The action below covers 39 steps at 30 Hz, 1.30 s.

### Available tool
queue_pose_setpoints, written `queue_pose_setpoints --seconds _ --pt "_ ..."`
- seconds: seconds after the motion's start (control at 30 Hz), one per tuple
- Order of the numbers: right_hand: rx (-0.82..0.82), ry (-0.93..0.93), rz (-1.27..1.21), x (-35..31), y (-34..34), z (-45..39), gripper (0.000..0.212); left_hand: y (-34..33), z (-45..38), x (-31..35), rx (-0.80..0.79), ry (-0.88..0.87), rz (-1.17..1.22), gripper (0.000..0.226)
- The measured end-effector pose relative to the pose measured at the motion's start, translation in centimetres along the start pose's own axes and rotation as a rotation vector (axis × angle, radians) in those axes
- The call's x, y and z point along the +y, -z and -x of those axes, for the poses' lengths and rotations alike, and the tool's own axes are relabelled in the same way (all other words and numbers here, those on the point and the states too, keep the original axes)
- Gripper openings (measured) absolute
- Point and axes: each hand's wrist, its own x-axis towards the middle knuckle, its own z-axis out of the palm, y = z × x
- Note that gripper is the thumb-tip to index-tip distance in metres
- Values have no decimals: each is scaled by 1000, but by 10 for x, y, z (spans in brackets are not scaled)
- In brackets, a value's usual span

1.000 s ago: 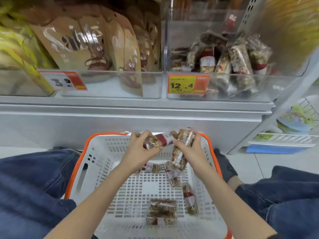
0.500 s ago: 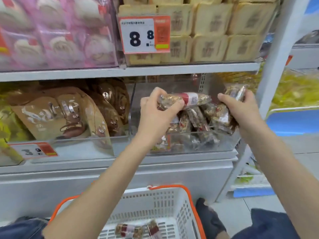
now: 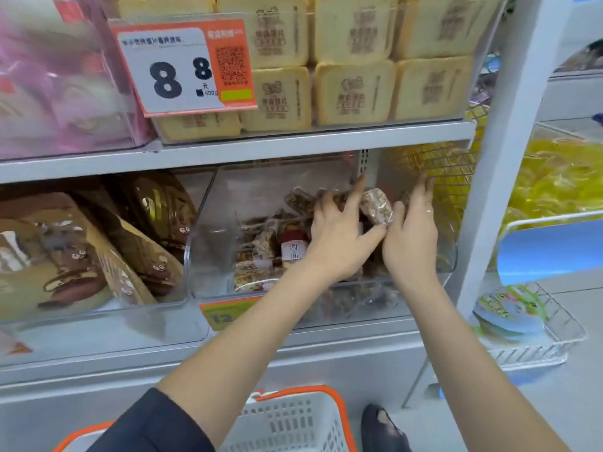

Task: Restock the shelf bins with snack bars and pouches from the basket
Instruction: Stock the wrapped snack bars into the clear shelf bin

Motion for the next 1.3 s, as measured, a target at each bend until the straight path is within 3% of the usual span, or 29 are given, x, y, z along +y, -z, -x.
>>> queue_pose_setpoints --seconds 0.17,0.23,0.37,0.53,0.63,0.7,0.83,0.9,1.0,1.07,1.17,1.23,1.3 --pt "34 27 -119 -11 13 11 47 0 4 -21 -166 -77 -172 92" --pt "-68 111 -207 -19 21 14 46 5 7 -28 -244 -101 -154 96" --pt "-416 247 119 -14 28 22 34 21 26 -32 -354 -79 -195 94" --pt "-415 199 174 -12 33 43 22 46 65 -41 -354 -116 -321 89" --pt "-345 232 122 -21 43 53 28 62 97 -53 -261 -175 -322 83" --pt "-215 283 55 -30 51 71 32 67 127 -64 -102 -275 -281 76" --pt "-51 366 -9 -31 44 153 22 50 199 -106 185 -381 -154 42" --pt "-200 301 34 -20 23 202 17 25 236 -142 84 -309 -184 31" --pt "-671 -26 179 17 -16 265 10 -16 289 -199 -209 28 -186 30" --pt "-1008 -218 348 54 -38 301 24 -35 322 -235 -428 288 -213 30" --pt "-1494 -366 602 104 -46 352 62 -53 375 -273 -747 540 -264 51" --pt "-1626 -498 676 125 -43 383 75 -64 407 -285 -934 589 -276 63" --pt "-1582 -580 704 143 -45 404 82 -78 426 -289 -1074 552 -310 72"
